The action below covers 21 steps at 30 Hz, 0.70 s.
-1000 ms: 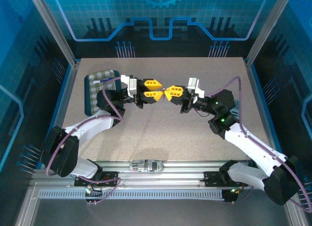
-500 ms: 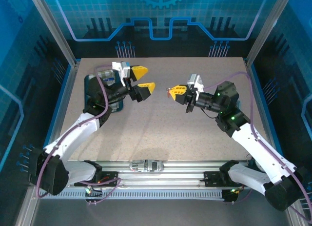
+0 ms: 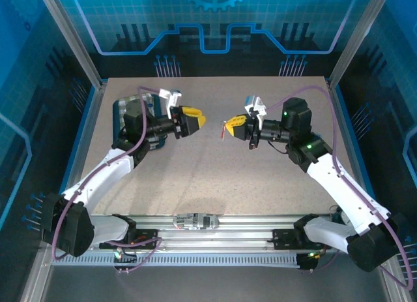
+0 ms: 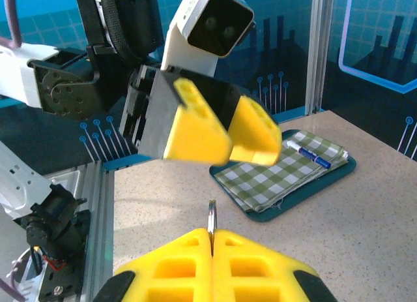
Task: Remove the keys from the keyring
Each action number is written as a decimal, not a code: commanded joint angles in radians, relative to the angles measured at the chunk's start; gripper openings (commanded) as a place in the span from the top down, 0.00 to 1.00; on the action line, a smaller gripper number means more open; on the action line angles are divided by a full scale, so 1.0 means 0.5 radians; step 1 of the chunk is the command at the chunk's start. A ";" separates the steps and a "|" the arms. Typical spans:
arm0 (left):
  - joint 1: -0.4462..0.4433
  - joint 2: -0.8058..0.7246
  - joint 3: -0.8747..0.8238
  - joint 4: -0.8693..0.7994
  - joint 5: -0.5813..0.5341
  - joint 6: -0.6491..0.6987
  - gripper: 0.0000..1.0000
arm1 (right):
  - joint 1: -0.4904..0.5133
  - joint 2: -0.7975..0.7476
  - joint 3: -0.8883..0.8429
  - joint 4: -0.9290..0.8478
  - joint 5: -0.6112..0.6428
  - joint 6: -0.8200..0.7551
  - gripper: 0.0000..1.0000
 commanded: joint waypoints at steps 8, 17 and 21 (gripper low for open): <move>-0.177 -0.075 0.168 -0.356 0.168 0.737 0.45 | 0.005 0.064 0.215 -0.394 -0.107 -0.183 0.97; -0.189 -0.006 0.242 -0.270 0.313 0.737 0.56 | 0.046 0.089 0.256 -0.476 -0.123 -0.255 0.97; -0.212 0.034 0.276 -0.282 0.367 0.768 0.56 | 0.061 0.088 0.259 -0.459 -0.141 -0.258 0.97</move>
